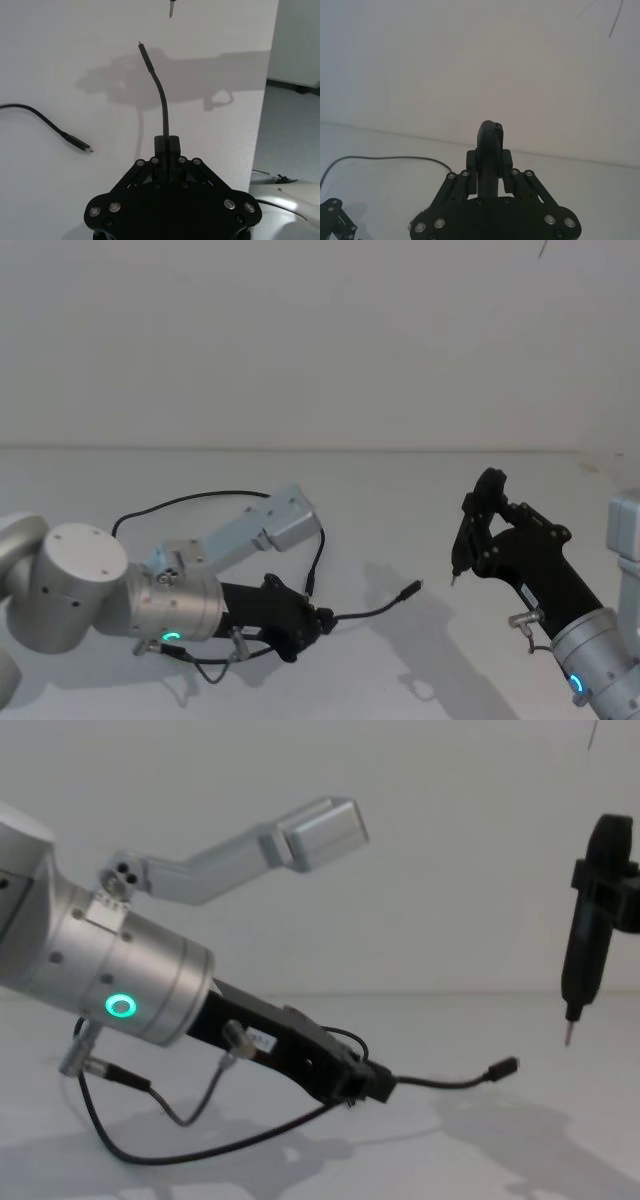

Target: Pick up the data cable with the one hand.

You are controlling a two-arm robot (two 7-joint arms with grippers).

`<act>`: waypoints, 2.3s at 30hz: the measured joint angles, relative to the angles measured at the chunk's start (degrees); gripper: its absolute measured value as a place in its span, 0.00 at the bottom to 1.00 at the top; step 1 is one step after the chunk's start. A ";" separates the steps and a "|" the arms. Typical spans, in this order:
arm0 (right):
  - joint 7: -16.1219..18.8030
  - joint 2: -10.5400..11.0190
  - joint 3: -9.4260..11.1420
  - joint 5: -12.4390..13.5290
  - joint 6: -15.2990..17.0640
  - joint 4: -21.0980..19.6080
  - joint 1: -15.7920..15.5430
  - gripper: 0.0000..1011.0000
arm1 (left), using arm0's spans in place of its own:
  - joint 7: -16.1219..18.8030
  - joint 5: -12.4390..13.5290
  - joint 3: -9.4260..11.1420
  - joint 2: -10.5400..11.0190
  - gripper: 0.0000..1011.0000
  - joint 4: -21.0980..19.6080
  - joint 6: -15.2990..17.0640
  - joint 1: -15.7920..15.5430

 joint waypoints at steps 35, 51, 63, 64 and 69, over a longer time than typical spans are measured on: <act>4.25 -2.42 -0.74 -0.06 -1.41 0.80 4.27 0.28 | -2.05 -0.93 -2.31 5.12 0.03 -3.89 -7.84 0.36; 5.61 -3.28 -0.93 -0.66 -1.89 2.78 5.24 0.28 | -2.12 -1.00 -2.39 5.32 0.03 -4.05 -8.13 0.36; 6.39 -3.69 -0.57 -1.19 -2.50 3.53 5.35 0.28 | -2.15 -1.00 -2.42 5.39 0.03 -4.11 -8.23 0.36; 6.46 -3.73 -0.54 -1.28 -2.58 3.64 5.35 0.28 | -2.15 -1.00 -2.42 5.39 0.03 -4.11 -8.24 0.36; 6.68 -3.88 -0.43 -1.57 -2.80 3.93 5.40 0.28 | -2.15 -0.99 -2.42 5.41 0.03 -4.11 -8.25 0.36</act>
